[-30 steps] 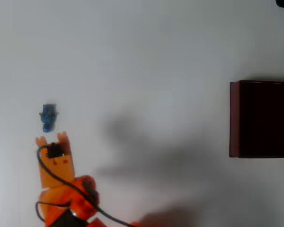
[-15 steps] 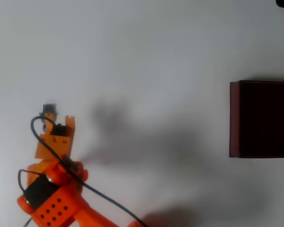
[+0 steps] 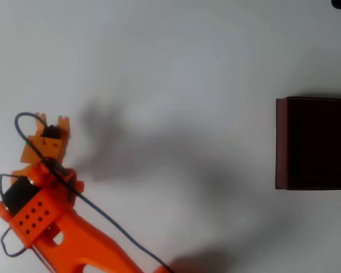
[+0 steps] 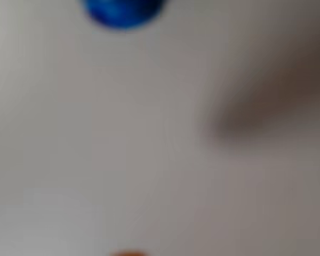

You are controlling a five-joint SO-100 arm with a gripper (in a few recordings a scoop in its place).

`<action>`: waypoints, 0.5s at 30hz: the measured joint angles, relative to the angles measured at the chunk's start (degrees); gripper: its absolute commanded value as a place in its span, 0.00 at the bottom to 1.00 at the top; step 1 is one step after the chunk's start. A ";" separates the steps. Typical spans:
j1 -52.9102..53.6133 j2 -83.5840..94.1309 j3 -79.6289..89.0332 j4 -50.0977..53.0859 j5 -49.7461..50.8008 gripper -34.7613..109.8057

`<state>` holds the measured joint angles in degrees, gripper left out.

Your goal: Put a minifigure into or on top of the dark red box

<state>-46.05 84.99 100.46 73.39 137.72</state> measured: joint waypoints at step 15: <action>0.97 -13.54 -17.05 5.19 -5.80 0.39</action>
<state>-45.09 71.46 83.41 78.57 131.92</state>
